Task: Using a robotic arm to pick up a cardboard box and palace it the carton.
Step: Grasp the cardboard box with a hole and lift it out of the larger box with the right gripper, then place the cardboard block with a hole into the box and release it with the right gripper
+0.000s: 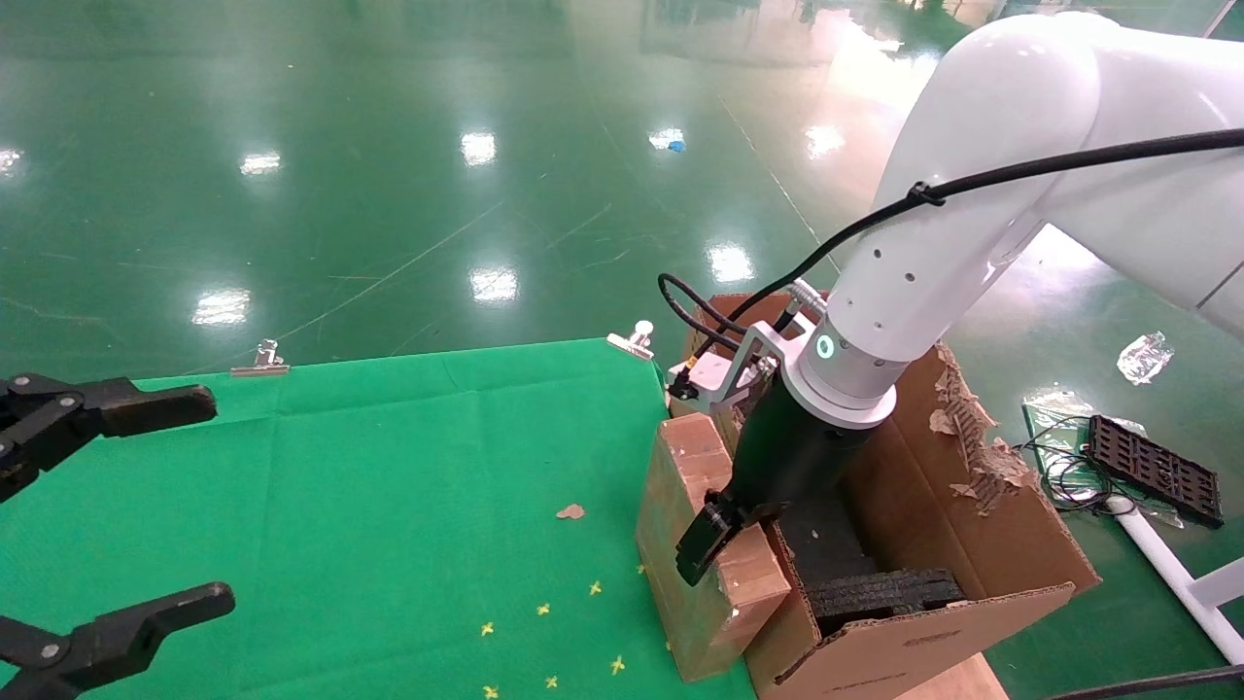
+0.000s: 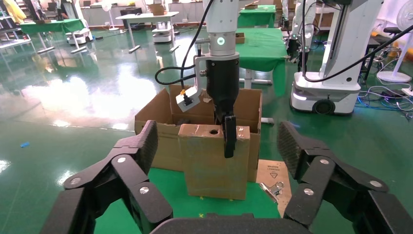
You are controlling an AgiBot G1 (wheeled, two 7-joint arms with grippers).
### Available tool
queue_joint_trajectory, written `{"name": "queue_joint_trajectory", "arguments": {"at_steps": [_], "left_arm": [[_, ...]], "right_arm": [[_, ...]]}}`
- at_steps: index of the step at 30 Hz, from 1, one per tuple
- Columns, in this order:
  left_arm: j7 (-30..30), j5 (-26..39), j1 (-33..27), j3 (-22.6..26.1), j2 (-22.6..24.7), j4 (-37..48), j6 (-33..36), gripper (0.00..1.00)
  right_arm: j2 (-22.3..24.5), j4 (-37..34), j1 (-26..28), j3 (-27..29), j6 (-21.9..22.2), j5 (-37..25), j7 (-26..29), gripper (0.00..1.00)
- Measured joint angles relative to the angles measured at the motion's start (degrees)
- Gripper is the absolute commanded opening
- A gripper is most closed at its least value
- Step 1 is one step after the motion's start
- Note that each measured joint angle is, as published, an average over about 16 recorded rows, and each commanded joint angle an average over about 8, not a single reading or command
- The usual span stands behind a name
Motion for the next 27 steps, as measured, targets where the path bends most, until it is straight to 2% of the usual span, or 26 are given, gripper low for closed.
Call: {"name": "queue_joint_trajectory", "arguments": {"at_steps": [13, 19, 27], "left_arm": [[0.02, -0.03, -0.01, 0.05, -0.02, 0.0, -0.02, 0.0], [0.04, -0.05, -0.02, 0.07, -0.03, 0.0, -0.03, 0.0], [0.05, -0.07, -0.02, 0.1, -0.04, 0.0, -0.04, 0.0]], "right_arm": [[1.8, 0.3, -0.01, 1.32, 1.78, 1.33, -2.27, 0.0], [5.79, 0.78, 2.22, 4.69, 4.25, 4.06, -7.01, 0.0], [12.9, -1.6, 9.38, 10.51, 7.31, 5.97, -15.95, 0.0]]}}
